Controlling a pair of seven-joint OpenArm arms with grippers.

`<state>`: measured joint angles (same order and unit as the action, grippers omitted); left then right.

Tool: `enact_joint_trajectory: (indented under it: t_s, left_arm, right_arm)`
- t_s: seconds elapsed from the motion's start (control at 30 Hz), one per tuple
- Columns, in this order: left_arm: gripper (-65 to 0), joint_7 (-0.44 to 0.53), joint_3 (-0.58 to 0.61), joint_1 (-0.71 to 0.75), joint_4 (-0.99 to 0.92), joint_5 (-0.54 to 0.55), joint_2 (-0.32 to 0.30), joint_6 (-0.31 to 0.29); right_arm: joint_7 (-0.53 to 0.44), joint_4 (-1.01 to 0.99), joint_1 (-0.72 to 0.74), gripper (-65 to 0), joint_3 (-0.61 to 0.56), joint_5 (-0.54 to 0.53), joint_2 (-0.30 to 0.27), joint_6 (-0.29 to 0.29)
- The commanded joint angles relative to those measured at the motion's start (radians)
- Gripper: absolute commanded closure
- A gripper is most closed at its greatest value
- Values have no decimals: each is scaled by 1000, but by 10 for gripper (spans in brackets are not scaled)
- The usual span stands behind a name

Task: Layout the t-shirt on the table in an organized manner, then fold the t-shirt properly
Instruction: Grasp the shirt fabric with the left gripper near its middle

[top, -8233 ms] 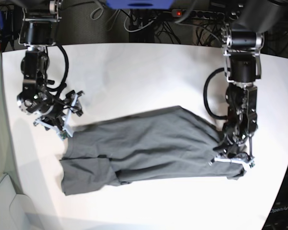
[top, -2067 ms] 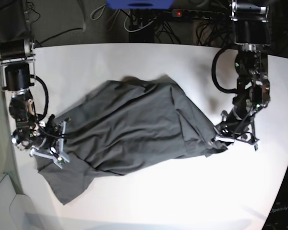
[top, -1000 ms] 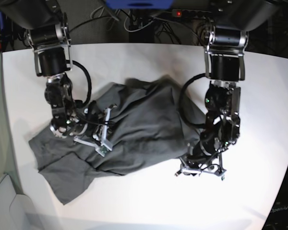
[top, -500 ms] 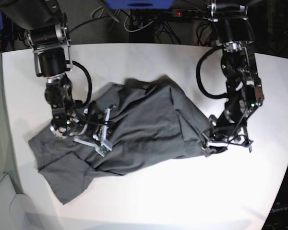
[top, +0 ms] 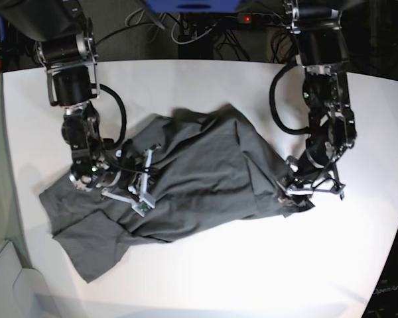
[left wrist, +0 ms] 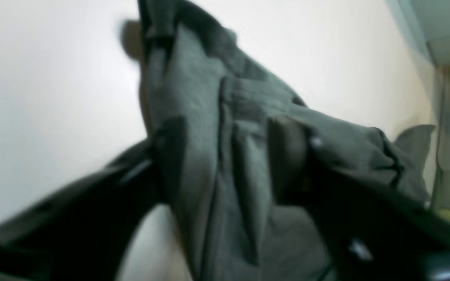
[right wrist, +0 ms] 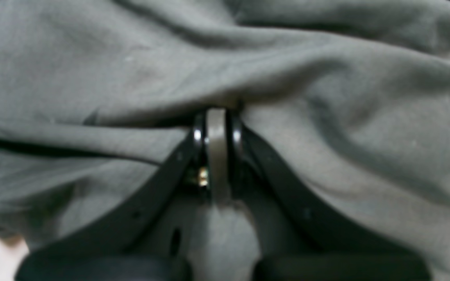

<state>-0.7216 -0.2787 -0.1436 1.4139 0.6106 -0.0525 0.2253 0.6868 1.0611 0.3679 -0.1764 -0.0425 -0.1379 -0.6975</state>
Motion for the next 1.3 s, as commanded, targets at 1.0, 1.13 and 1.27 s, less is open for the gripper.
enact_joint_trajectory:
  t_s: [1.0,1.13,1.27]
  left_arm:
    - [-352,106,123,-107,-166,12,12,-8]
    - [-332,106,123,-120,-224,12,12,-11]
    - [-169,106,120,-118,-227,18,9,-13]
  right_arm:
    - [44,1,6,-3,2,22,-32,-1]
    - [44,3,7,-3,2,22,-32,-1]
    - [44,0,19,-3,2,22,-32,-1]
